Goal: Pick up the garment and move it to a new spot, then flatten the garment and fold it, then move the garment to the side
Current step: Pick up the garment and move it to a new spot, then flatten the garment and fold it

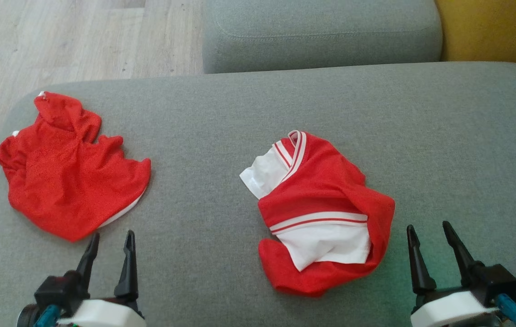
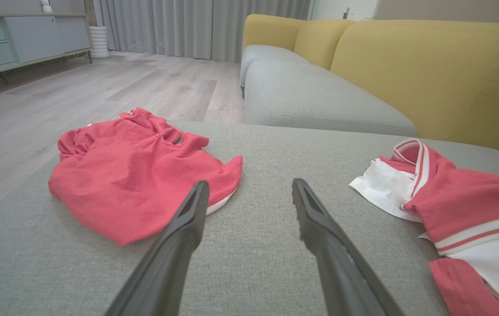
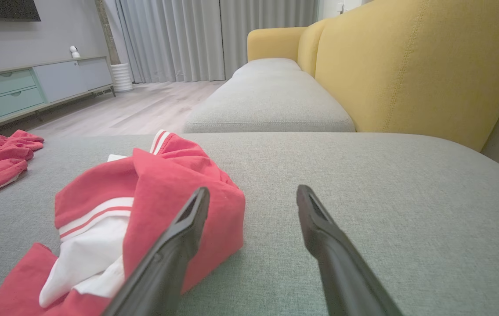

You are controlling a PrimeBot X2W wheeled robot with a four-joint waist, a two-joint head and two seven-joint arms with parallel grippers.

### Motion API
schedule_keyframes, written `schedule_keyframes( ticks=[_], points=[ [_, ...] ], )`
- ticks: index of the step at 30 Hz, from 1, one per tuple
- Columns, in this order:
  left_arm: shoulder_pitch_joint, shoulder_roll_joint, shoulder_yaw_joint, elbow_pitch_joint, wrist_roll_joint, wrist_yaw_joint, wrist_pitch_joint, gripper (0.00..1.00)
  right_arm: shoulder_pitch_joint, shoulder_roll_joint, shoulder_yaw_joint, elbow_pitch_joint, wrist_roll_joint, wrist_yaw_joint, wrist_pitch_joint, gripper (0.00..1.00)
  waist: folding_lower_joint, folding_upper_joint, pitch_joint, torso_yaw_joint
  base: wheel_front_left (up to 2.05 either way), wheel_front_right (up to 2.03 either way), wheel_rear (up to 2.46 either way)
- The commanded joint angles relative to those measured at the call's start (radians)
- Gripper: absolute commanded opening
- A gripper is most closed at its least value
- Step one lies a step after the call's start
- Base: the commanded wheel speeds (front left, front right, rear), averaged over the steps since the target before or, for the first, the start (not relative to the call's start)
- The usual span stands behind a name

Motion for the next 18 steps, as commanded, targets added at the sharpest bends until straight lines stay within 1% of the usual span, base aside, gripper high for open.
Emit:
schedule_keyframes(
  ticks=[1,14,18],
  points=[
    [-0.038,-0.001,0.046,-0.027,0.012,-0.009,-0.012,1.00,-0.029,-0.005,0.019,-0.028,0.008,-0.001,-0.011,1.00,0.0000,-0.0001,0.002,0.000,0.00,0.00,0.00],
    [-0.054,-0.012,0.060,-0.021,0.021,-0.029,-0.012,1.00,-0.036,-0.005,0.024,-0.027,0.013,-0.001,-0.011,1.00,0.0000,-0.0001,0.014,-0.005,0.00,0.00,0.00],
    [-0.067,-0.013,0.021,-0.017,0.018,-0.039,-0.012,1.00,-0.042,-0.005,0.025,-0.028,0.013,-0.001,-0.011,1.00,0.0000,-0.0001,0.019,-0.013,0.00,0.00,0.00]
  ],
)
